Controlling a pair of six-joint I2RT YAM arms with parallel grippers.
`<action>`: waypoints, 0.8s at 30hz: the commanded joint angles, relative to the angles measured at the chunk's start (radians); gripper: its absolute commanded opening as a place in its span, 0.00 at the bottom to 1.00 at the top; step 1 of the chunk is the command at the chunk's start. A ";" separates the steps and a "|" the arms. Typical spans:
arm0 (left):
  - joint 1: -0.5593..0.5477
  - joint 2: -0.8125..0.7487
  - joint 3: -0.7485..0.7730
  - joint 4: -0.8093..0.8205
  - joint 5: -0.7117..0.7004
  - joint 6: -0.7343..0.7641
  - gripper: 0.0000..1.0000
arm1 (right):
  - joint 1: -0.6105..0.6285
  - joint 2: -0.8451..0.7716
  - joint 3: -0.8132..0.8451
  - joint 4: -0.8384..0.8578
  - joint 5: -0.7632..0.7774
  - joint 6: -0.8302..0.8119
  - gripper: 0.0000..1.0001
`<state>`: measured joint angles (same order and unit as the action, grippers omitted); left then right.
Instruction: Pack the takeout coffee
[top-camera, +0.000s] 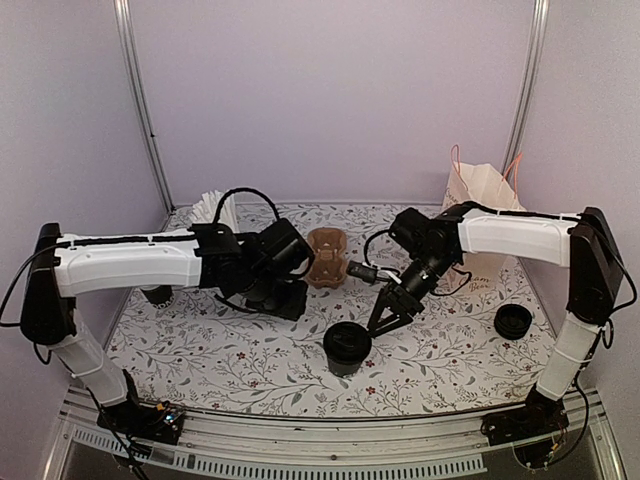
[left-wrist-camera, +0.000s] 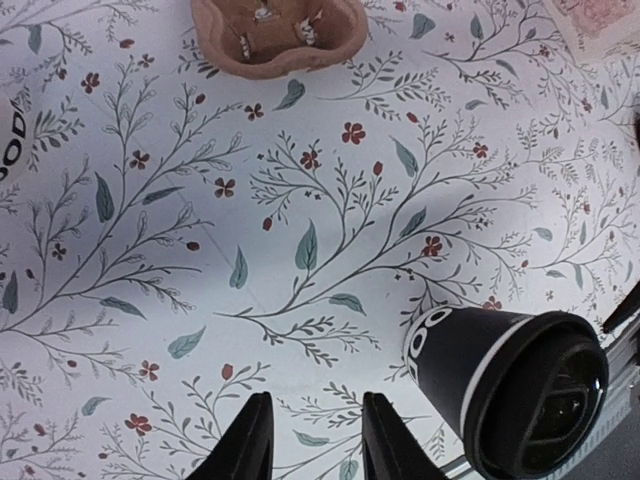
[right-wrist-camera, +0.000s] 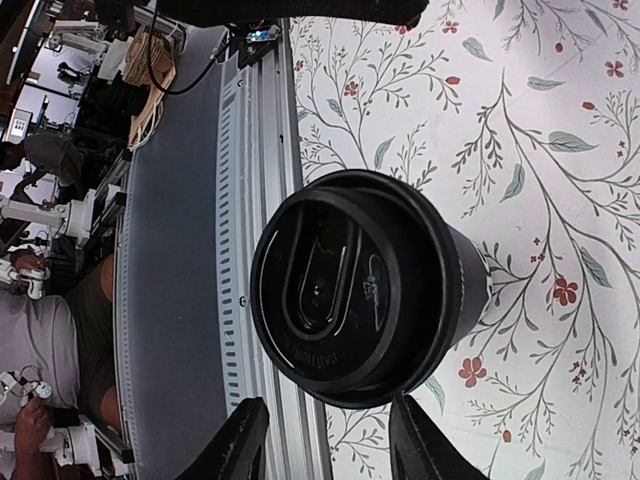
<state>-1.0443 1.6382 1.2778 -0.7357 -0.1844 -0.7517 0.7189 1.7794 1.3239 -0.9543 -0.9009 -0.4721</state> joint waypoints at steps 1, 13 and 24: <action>-0.029 -0.037 0.043 -0.027 -0.098 0.068 0.35 | -0.003 -0.061 0.054 -0.042 -0.013 -0.041 0.44; -0.054 -0.267 0.005 0.266 -0.111 0.387 1.00 | -0.011 -0.300 0.135 -0.034 0.098 -0.128 0.56; -0.050 -0.279 0.087 0.226 -0.304 0.507 1.00 | -0.101 -0.504 0.149 0.137 0.290 -0.016 0.99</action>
<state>-1.0885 1.3361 1.3083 -0.5102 -0.3809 -0.3164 0.6945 1.3563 1.4670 -0.9478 -0.6769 -0.5694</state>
